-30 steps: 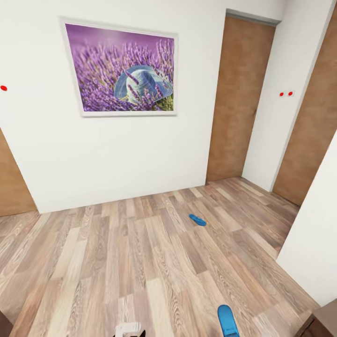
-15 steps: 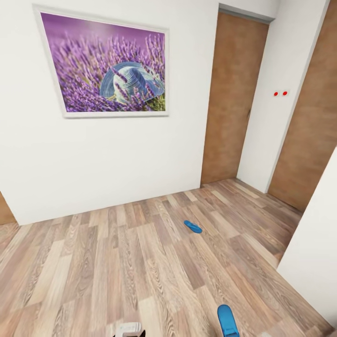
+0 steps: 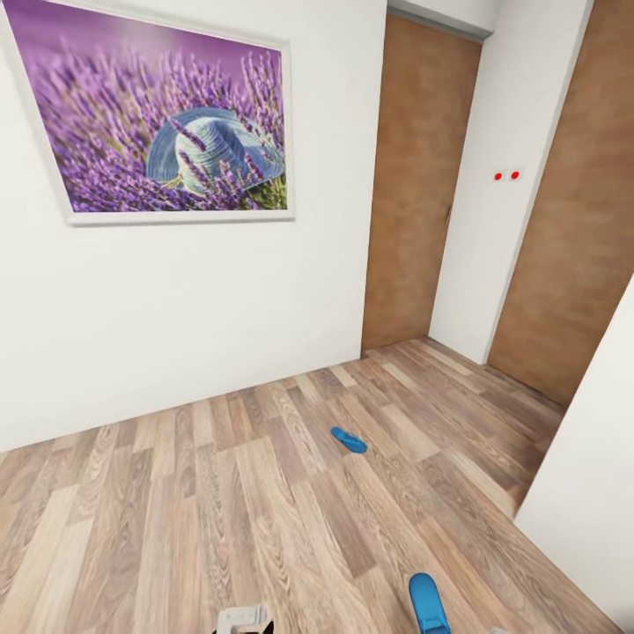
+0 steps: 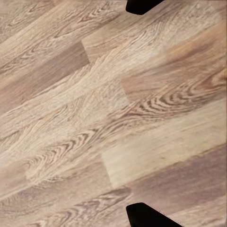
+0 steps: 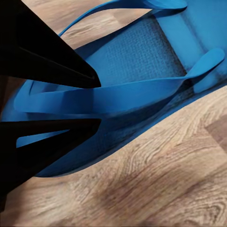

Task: In the bedroom, move the book from the bed onto either nightstand, and place the two sandals side by side next to the bed.

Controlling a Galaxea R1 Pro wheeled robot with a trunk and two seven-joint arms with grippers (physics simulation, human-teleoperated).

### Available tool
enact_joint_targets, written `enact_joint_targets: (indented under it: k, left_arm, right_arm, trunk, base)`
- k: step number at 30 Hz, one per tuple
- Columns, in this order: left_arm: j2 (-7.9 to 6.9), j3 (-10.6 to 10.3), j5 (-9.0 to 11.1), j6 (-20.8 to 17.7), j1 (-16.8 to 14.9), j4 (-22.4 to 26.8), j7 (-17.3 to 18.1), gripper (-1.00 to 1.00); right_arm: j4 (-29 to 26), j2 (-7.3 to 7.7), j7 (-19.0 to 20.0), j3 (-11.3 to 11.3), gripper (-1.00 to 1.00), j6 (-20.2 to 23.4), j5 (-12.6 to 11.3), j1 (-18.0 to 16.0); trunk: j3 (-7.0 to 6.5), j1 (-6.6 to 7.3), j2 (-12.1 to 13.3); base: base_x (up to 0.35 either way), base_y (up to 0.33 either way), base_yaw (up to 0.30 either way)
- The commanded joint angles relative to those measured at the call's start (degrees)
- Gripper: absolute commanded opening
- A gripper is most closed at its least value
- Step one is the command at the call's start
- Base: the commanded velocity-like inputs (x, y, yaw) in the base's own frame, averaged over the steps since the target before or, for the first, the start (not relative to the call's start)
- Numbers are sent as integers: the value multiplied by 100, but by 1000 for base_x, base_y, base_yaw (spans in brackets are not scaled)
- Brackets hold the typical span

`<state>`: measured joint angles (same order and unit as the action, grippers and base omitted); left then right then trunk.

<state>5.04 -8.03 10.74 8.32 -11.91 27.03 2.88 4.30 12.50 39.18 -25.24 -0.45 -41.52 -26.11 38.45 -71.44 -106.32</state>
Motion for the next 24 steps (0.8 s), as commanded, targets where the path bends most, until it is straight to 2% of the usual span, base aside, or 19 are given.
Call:
enact_joint_targets:
  k: [1,11,24]
  left_arm:
    - [-3,-23,60,20,-4,-6,11,100]
    - [-3,-23,60,29,-4,-7,11,100]
    - [-3,-23,60,28,-4,-5,11,100]
  right_arm:
    - [19,-2,47,-42,-100,1,-67,-8]
    - [19,-3,39,-42,-100,1,-66,-8]
    - [19,-10,34,-42,-100,1,-58,-8]
  trunk:
    - [6,-2,-2]
    - [6,-2,-2]
    - [6,-2,-2]
  base:
    - [232,0,-9]
    - [65,0,-1]
    - [298,0,0]
